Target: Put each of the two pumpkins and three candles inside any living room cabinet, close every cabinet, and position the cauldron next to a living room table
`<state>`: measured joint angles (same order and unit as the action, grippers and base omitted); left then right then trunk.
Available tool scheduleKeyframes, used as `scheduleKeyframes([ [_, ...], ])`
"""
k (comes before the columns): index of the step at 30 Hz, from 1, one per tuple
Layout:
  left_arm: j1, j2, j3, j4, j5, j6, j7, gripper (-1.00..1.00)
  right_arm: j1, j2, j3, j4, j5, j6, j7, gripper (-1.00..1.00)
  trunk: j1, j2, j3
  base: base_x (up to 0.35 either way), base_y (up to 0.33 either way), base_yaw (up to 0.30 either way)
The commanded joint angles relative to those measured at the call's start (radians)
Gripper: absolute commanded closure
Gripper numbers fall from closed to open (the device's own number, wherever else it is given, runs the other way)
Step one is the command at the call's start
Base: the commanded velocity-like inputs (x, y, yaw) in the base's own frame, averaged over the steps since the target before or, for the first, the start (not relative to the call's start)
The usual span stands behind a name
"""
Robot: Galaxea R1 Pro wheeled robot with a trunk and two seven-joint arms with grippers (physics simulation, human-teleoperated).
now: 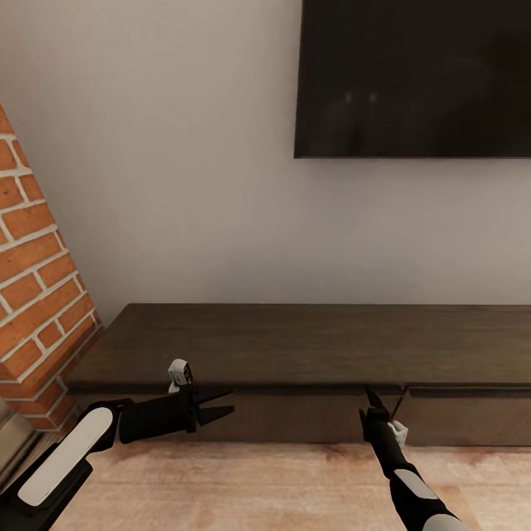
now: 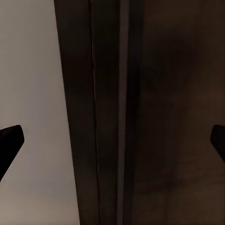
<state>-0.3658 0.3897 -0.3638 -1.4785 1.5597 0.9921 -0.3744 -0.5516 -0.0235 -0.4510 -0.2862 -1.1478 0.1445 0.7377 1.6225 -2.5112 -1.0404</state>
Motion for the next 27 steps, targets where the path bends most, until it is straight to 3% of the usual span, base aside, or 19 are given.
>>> scheduleKeyframes([
  [1,-0.001,0.001,-0.001,0.001,-0.005,0.0,-0.008,-1.0,-0.001,0.0,-0.002,0.001,-0.01,0.01,0.003,-1.0,0.0,0.0,-0.001,0.014,0.0,0.0],
  [27,-0.001,0.001,-0.001,0.001,-0.005,0.0,-0.008,-1.0,-0.001,0.0,0.0,0.001,-0.01,0.01,0.017,-1.0,0.0,0.0,-0.001,0.028,0.0,0.0],
])
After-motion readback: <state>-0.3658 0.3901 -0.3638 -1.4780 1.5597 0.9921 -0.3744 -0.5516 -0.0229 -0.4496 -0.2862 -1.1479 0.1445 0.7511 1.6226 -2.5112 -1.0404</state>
